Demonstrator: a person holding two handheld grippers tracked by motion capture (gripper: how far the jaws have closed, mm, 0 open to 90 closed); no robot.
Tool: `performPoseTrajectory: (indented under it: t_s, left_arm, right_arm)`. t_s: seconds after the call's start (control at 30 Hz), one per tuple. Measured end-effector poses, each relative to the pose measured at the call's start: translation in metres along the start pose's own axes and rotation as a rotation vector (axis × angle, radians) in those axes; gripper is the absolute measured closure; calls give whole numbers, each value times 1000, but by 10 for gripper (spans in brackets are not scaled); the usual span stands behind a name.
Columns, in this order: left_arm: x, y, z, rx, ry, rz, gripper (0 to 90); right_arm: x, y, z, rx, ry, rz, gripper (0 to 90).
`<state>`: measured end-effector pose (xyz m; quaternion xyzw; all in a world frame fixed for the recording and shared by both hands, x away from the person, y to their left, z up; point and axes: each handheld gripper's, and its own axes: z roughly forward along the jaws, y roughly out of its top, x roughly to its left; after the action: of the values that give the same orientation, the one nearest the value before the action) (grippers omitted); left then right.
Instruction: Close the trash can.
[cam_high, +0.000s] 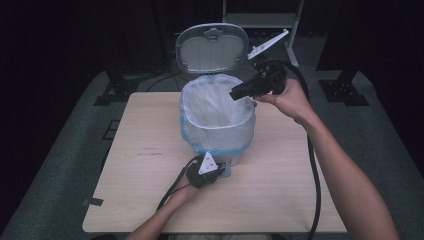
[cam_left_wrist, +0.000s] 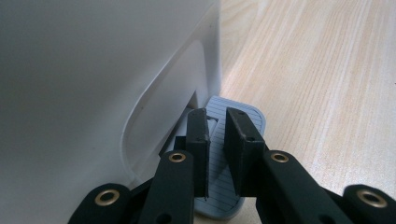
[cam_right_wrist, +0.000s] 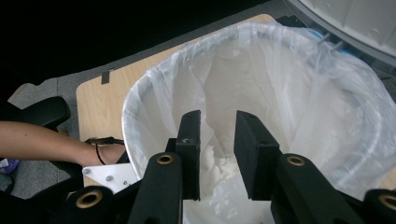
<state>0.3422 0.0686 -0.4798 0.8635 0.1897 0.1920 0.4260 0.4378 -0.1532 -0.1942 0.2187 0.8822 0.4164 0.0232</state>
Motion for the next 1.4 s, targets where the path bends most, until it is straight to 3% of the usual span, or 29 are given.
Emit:
performPoseTrajectory:
  t_s: [1.4]
  left_arm:
    - [0,0,0,1,2,2,799]
  right_arm:
    - [-15,-50,-36,-41,-54,74,668]
